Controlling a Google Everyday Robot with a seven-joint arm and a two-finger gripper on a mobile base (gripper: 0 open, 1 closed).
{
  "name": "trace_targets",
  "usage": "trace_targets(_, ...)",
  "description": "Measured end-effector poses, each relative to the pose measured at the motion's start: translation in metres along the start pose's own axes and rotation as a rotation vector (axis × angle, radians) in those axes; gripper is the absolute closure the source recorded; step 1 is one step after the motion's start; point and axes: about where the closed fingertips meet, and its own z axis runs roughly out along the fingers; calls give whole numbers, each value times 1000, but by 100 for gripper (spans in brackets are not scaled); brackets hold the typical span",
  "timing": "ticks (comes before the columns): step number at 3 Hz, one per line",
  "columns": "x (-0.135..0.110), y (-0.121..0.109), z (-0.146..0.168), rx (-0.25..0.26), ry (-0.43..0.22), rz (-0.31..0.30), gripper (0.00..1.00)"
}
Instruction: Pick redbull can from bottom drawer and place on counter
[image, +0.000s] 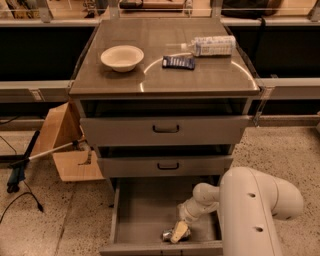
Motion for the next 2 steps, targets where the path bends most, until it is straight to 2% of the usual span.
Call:
trace_targets(1, -2, 5, -2, 21, -2, -10, 0)
trace_targets(2, 3, 14, 3, 80, -27, -21, 0)
